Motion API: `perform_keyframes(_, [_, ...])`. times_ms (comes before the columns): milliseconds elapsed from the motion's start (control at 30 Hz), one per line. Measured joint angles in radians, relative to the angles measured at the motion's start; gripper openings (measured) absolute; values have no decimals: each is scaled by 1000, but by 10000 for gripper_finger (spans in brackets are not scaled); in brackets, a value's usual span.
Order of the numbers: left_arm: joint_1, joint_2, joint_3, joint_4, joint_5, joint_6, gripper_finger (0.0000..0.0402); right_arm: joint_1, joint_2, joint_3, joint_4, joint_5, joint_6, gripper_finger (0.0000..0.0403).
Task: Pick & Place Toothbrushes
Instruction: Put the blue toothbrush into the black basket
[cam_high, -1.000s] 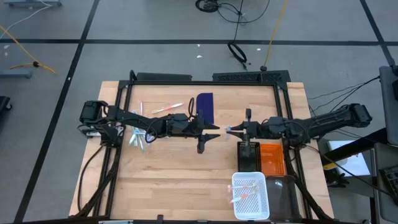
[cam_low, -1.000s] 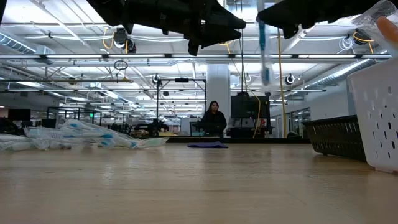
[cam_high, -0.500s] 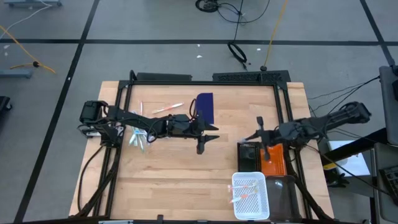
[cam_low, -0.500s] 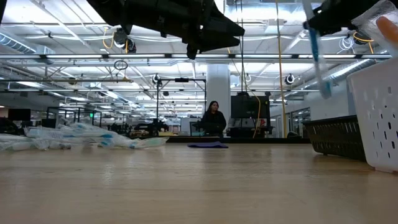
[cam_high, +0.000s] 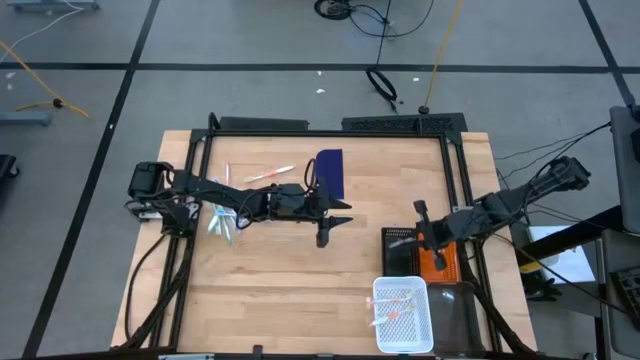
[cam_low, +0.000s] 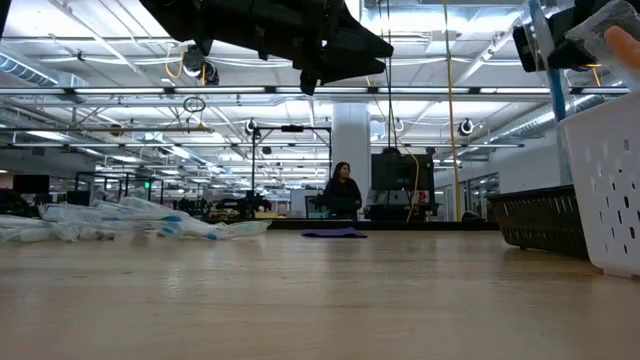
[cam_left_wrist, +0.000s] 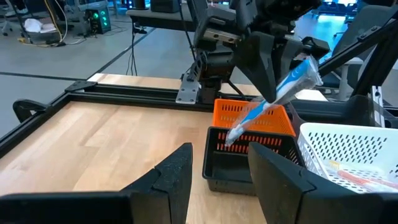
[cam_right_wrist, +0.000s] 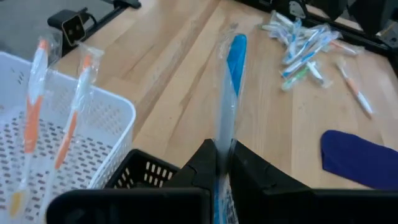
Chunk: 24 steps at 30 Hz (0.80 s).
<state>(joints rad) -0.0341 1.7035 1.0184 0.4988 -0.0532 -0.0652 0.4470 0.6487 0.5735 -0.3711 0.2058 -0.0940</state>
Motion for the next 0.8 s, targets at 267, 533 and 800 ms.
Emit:
perform_keyframes(267, [0, 0, 0, 4, 0, -1, 159, 7, -2, -72, 68, 2, -5, 25])
perform_keyframes(533, [0, 0, 0, 8, 0, 2, 159, 6, -5, -89, 85, 3, -5, 86])
perform_keyframes(800, [0, 0, 0, 7, 0, 3, 159, 6, -5, -89, 81, -1, 24, 122])
